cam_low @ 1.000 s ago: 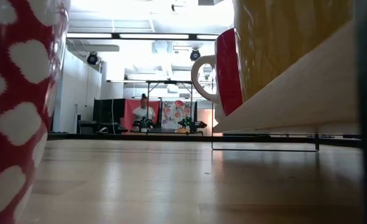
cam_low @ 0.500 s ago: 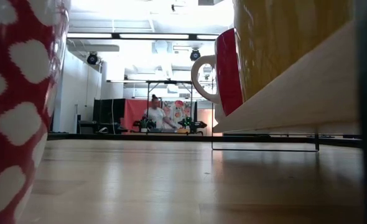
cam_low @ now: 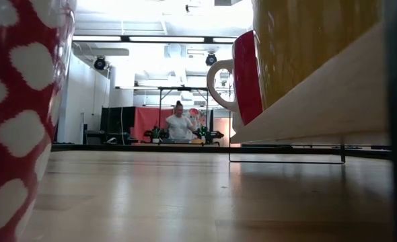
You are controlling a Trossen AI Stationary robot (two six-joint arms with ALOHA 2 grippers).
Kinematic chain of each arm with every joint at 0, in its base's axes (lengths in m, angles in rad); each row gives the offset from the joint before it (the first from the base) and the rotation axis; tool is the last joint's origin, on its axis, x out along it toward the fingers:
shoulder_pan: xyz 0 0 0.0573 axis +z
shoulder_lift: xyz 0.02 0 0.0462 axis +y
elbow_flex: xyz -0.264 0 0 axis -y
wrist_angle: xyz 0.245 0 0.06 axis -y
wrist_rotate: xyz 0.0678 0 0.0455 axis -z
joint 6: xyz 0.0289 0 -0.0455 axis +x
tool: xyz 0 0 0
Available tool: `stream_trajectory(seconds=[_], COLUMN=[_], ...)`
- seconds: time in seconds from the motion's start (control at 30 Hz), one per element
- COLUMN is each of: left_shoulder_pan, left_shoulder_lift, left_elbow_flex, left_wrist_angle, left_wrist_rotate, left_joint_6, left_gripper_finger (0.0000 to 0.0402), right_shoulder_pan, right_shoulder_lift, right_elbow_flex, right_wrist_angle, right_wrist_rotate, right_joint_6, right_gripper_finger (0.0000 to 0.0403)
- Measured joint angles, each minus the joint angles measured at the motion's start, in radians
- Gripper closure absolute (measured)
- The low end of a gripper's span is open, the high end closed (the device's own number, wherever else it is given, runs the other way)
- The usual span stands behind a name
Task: Place coffee mugs
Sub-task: Put the red and white mug on the shelf
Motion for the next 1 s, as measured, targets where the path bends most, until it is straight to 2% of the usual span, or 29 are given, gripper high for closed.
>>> stream_trajectory(seconds=[0.07,0.5,1.0], left_shoulder_pan=[-0.003,-0.055,-0.071], left_shoulder_lift=[0.03,0.255,0.327], left_elbow_flex=[0.027,0.097,0.103], left_wrist_angle=[-0.05,-0.057,-0.057], left_wrist_rotate=[0.009,0.077,0.045], left_joint_6=[-0.023,-0.138,-0.187], left_gripper_finger=[0.0248,0.0248,0.0248], right_shoulder_pan=[0.0,0.0,0.0], right_shoulder_lift=[0.0,0.0,0.0], right_elbow_flex=[0.0,-0.001,-0.001], right_wrist_angle=[-0.002,-0.016,-0.021], right_wrist_rotate=[-0.001,-0.032,-0.042], right_joint_6=[0.013,0.015,0.06], right_gripper_finger=[0.0295,0.0295,0.0295])
